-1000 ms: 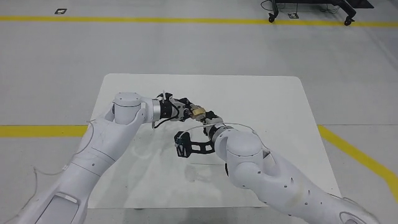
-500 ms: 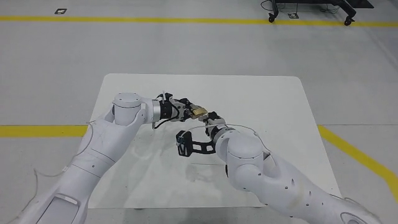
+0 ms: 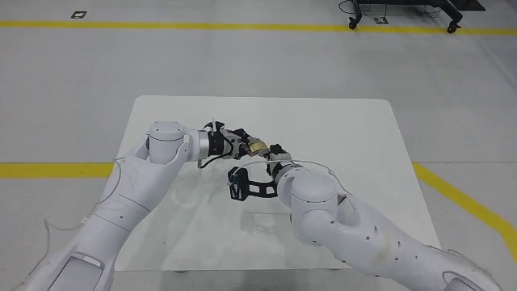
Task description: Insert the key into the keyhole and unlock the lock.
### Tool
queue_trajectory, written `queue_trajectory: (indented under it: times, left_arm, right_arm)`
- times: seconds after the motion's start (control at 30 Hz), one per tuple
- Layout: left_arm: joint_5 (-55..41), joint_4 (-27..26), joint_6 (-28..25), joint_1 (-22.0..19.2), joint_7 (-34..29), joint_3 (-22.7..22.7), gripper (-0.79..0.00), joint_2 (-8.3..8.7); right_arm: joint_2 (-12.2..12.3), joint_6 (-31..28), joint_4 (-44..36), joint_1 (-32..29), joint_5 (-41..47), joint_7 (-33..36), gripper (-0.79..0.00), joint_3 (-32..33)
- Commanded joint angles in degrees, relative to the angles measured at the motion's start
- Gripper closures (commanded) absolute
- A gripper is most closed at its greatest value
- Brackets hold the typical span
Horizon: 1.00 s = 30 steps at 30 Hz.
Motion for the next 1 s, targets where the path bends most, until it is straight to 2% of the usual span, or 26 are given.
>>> queue_trajectory:
  times: [0.0,0.2,0.43,0.73,0.97]
  left_arm:
    - [0.1,0.1,0.2,0.0,0.0,0.0,0.0,-0.03]
    - [-0.1,0.4,0.4,-0.1,0.1,-0.1,0.0,-0.14]
    - [-0.8,1.1,0.6,-0.3,0.0,-0.4,0.0,-0.29]
    - [-2.8,1.9,1.0,-0.1,0.4,-1.7,0.0,-0.37]
    - [-2.7,1.8,1.7,0.0,0.6,-1.5,0.0,-0.47]
  right_arm:
    - [0.0,0.4,0.1,0.5,0.6,0.4,0.0,-0.3]
    - [0.2,0.5,0.0,2.0,5.0,0.5,0.0,-0.8]
    - [0.7,-1.0,-0.7,2.5,12.5,-1.0,0.0,2.7]
    - [2.1,0.8,-2.1,0.9,11.8,0.8,0.0,5.6]
    - [2.9,1.7,-1.5,2.1,10.5,1.7,0.0,2.9]
